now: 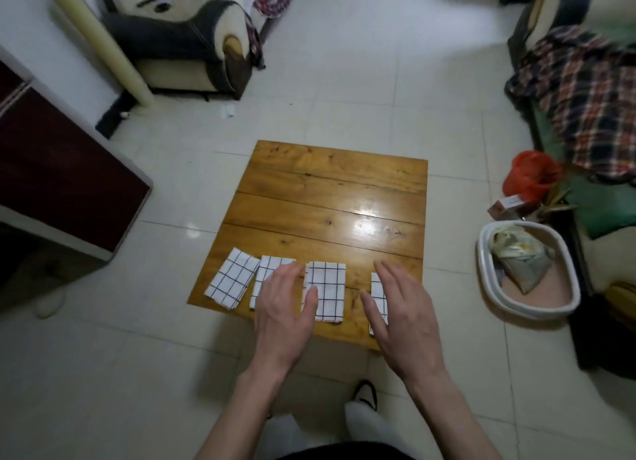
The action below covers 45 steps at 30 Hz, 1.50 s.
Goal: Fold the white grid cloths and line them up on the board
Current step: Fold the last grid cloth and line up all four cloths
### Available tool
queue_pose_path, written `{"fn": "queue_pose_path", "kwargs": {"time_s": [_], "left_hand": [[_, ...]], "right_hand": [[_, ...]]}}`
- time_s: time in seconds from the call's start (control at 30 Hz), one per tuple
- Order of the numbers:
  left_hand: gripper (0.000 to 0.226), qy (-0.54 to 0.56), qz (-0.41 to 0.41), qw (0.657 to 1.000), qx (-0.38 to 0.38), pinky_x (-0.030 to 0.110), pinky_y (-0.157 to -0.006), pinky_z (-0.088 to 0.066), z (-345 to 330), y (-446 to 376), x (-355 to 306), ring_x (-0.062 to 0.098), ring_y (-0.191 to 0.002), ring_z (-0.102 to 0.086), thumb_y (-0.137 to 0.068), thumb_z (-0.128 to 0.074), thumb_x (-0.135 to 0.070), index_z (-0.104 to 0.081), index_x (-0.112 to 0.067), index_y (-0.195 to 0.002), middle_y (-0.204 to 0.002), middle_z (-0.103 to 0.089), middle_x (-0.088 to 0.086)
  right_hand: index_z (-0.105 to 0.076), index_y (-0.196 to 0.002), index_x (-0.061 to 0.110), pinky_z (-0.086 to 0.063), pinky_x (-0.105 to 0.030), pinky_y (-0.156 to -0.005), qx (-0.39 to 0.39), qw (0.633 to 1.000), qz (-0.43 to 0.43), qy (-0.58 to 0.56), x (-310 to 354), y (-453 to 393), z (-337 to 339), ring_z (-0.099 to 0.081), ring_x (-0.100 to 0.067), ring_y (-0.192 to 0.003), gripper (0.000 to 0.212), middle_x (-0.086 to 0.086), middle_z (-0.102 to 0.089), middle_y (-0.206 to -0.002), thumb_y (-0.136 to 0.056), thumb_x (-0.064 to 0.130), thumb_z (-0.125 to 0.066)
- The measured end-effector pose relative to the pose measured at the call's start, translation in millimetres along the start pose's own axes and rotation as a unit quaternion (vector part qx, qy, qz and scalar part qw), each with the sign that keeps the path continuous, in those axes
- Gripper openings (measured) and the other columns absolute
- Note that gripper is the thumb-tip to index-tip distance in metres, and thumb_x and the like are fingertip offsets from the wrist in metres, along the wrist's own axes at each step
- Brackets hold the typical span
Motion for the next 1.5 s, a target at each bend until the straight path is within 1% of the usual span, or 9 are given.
{"fn": "queue_pose_path", "kwargs": {"time_s": [0.1, 0.2, 0.4, 0.6, 0.8, 1.03, 1.3, 1.4, 1.5], "left_hand": [[0.057, -0.066, -0.022, 0.997, -0.026, 0.042, -0.117, -0.037, 43.2, 3.5, 17.8, 0.010, -0.144, -0.038, -0.102, -0.043, -0.052, -0.053, -0.020, -0.148, -0.152, -0.052, 0.000], [0.057, -0.104, -0.039, 0.993, -0.034, 0.049, -0.118, -0.039, 77.3, 4.8, 42.4, 0.019, -0.148, -0.040, -0.103, -0.044, -0.049, -0.051, -0.019, -0.151, -0.155, -0.051, 0.002], [0.055, -0.137, -0.084, 0.986, -0.042, 0.047, -0.118, -0.038, 140.1, 8.8, 89.3, 0.020, -0.147, -0.040, -0.103, -0.045, -0.047, -0.049, -0.019, -0.150, -0.154, -0.052, 0.005], [0.057, -0.128, -0.104, 0.986, -0.009, 0.043, -0.121, -0.032, 188.4, 3.0, 150.0, 0.016, -0.151, -0.034, -0.104, -0.041, -0.050, -0.048, -0.021, -0.152, -0.158, -0.046, 0.000], [0.057, -0.146, -0.155, 0.977, 0.014, 0.047, -0.121, -0.036, 220.3, -7.4, 178.2, 0.017, -0.151, -0.033, -0.104, -0.041, -0.049, -0.047, -0.019, -0.152, -0.158, -0.047, 0.003], [0.057, -0.170, -0.159, 0.972, 0.016, 0.040, -0.127, -0.022, 224.0, -24.9, 202.6, 0.019, -0.151, -0.034, -0.105, -0.040, -0.047, -0.046, -0.016, -0.152, -0.157, -0.048, 0.005], [0.058, -0.197, -0.167, 0.965, 0.051, 0.048, -0.122, -0.035, 214.8, -65.0, 230.3, 0.021, -0.148, -0.040, -0.105, -0.042, -0.046, -0.043, -0.016, -0.154, -0.155, -0.051, 0.006], [0.056, -0.207, -0.163, 0.963, 0.061, 0.049, -0.122, -0.035, 206.9, -83.9, 240.7, 0.022, -0.148, -0.041, -0.105, -0.046, -0.044, -0.043, -0.016, -0.154, -0.155, -0.051, 0.007], [0.054, -0.213, -0.169, 0.960, 0.072, 0.048, -0.122, -0.036, 191.5, -99.6, 251.1, 0.022, -0.148, -0.041, -0.105, -0.045, -0.042, -0.045, -0.015, -0.153, -0.154, -0.052, 0.006]], "right_hand": [[-0.047, -0.154, 0.013, -0.043, -0.049, -0.118, 0.001, 1.000, 0.014, 0.015, 35.5, -1.9, 5.5, -0.045, -0.025, -0.147, 0.063, -0.008, -0.053, -0.155, -0.106, 0.053, -0.037], [-0.045, -0.156, 0.014, -0.040, -0.048, -0.120, -0.004, 0.999, 0.033, 0.037, 73.0, -2.8, 2.1, -0.042, -0.025, -0.149, 0.064, -0.007, -0.050, -0.157, -0.106, 0.055, -0.036], [-0.036, -0.161, 0.017, -0.032, -0.048, -0.125, -0.002, 0.998, 0.024, 0.065, 142.4, 3.6, -24.8, -0.032, -0.022, -0.155, 0.068, -0.005, -0.042, -0.163, -0.107, 0.060, -0.031], [-0.029, -0.163, 0.018, -0.029, -0.049, -0.127, -0.009, 0.995, 0.014, 0.100, 213.2, 12.8, -61.6, -0.025, -0.021, -0.158, 0.072, -0.005, -0.036, -0.167, -0.107, 0.063, -0.028], [-0.029, -0.164, 0.018, -0.024, -0.047, -0.128, 0.002, 0.992, -0.007, 0.128, 265.1, 19.6, -92.8, -0.024, -0.021, -0.158, 0.073, -0.005, -0.034, -0.168, -0.107, 0.064, -0.030], [-0.032, -0.162, 0.017, -0.024, -0.045, -0.128, 0.016, 0.992, -0.032, 0.119, 290.1, 10.4, -125.8, -0.028, -0.022, -0.157, 0.074, -0.006, -0.037, -0.166, -0.106, 0.065, -0.024], [-0.030, -0.163, 0.018, -0.026, -0.045, -0.127, 0.031, 0.994, -0.063, 0.088, 286.5, -18.6, -168.4, -0.030, -0.021, -0.156, 0.073, -0.006, -0.038, -0.165, -0.106, 0.064, -0.029], [-0.029, -0.163, 0.018, -0.032, -0.049, -0.125, 0.041, 0.994, -0.066, 0.079, 278.1, -31.6, -187.9, -0.030, -0.022, -0.155, 0.073, -0.006, -0.036, -0.166, -0.106, 0.062, -0.033], [-0.027, -0.164, 0.018, -0.031, -0.049, -0.125, 0.058, 0.993, -0.063, 0.081, 268.8, -46.7, -213.7, -0.030, -0.022, -0.156, 0.073, -0.005, -0.032, -0.168, -0.105, 0.062, -0.036]]}}
Point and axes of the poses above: each hand's wrist, its own y-axis away from the middle knuckle, its own z-axis out of the back of the hand, x = y × z, the point moved 7 cm from there along -y, towards the middle knuckle
